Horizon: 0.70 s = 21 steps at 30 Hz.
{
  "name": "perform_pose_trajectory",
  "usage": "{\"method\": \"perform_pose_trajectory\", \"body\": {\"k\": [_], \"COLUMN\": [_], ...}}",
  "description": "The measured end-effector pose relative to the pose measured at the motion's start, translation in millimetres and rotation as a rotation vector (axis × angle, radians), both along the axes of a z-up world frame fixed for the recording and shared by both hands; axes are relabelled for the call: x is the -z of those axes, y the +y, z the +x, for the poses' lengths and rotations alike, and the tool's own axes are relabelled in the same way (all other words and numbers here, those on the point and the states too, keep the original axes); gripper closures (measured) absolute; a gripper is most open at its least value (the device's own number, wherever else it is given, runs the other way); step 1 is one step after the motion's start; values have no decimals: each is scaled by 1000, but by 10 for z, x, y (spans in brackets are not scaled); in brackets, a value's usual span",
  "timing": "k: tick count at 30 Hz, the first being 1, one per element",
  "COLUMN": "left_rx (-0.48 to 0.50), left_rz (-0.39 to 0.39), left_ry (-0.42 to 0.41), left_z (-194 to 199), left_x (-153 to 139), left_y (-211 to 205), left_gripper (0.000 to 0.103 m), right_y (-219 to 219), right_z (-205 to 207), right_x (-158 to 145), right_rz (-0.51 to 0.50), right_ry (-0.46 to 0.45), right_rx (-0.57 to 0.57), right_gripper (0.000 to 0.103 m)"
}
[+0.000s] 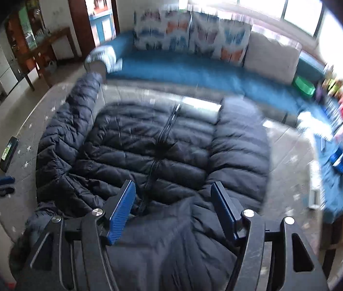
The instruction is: Fold large clothes
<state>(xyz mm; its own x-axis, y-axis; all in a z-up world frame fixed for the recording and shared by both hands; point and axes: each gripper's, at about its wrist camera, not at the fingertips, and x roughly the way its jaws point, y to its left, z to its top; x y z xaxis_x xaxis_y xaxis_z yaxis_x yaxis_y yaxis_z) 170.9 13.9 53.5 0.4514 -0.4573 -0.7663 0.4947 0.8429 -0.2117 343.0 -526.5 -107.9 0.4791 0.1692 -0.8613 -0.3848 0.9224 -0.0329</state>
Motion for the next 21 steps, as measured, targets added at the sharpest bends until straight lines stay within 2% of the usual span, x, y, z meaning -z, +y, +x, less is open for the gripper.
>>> {"method": "perform_pose_trajectory", "body": {"k": [2, 4, 7, 14, 18, 21], "left_rx": [33, 67, 114, 217, 275, 283], "left_rz": [1, 6, 32, 24, 92, 133], "left_ry": [24, 46, 61, 92, 144, 168], "left_z": [83, 107, 82, -100, -234, -299], "left_x": [115, 226, 333, 527, 870, 1127], "left_y": [-184, -346, -618, -1160, -1519, -1633], "left_gripper": [81, 81, 81, 81, 81, 80], "right_y": [20, 16, -65, -608, -865, -1127], "right_z": [-34, -145, -476, -1260, -1540, -1540], "right_x": [228, 501, 711, 1223, 1058, 856], "right_rz": [-15, -102, -186, -209, -131, -68], "right_ry": [77, 139, 151, 278, 205, 156], "right_rx": [-30, -47, -64, -13, 12, 68], "right_gripper": [32, 32, 32, 32, 32, 32]}}
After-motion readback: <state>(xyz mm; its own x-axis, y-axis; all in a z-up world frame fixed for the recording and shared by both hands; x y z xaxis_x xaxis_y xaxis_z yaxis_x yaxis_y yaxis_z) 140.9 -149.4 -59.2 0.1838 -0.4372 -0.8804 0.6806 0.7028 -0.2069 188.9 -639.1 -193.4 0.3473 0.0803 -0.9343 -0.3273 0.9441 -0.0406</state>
